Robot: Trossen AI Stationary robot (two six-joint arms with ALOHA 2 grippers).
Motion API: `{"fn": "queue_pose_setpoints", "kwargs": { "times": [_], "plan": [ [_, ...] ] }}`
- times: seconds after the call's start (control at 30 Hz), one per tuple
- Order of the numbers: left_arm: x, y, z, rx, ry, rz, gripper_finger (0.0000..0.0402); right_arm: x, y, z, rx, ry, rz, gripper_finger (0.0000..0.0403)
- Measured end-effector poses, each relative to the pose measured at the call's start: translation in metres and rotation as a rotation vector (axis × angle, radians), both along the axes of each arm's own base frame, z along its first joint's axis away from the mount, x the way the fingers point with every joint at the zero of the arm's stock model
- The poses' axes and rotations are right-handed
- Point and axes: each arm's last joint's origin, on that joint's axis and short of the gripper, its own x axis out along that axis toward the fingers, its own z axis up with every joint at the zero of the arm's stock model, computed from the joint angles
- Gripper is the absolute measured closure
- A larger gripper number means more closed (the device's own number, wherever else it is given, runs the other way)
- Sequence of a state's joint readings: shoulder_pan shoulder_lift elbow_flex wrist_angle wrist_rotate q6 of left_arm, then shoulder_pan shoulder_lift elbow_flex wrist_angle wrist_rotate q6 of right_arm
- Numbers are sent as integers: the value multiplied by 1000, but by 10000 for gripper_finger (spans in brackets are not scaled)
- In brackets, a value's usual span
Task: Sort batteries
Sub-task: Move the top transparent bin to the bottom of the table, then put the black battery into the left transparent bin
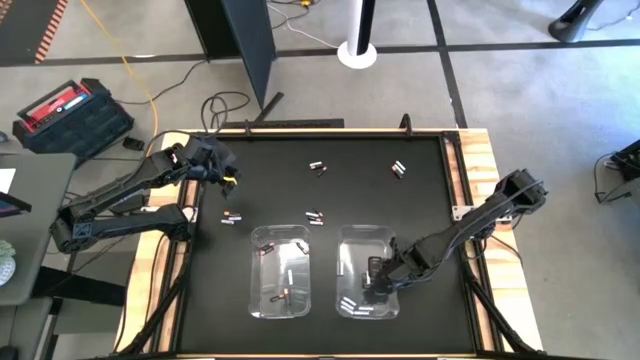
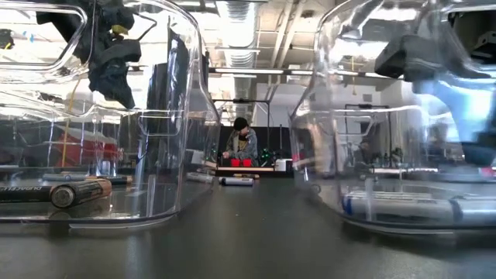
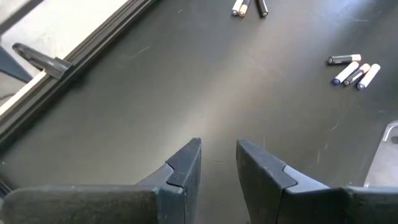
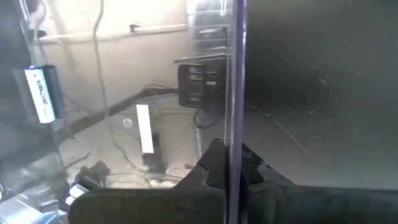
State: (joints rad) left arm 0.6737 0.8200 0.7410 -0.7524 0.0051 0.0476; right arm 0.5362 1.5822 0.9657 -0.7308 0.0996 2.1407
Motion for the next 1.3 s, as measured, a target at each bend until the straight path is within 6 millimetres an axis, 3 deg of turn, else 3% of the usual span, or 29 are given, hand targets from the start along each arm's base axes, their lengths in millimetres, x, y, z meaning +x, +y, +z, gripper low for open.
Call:
{"fn": "queue_pose_setpoints", "kwargs": {
  "times": [0.6, 1.0, 1.3],
  "plan": [
    [0, 0, 0, 47, 34, -63, 304, 2, 2, 4, -3, -4, 103, 293],
    [0, 0, 0, 39, 28, -52, 304, -1, 1, 48, -85, 133, 179, 225],
    [0, 0, 0, 59, 39, -69, 304, 1, 1, 85, -102, 157, 212, 223]
  ]
}}
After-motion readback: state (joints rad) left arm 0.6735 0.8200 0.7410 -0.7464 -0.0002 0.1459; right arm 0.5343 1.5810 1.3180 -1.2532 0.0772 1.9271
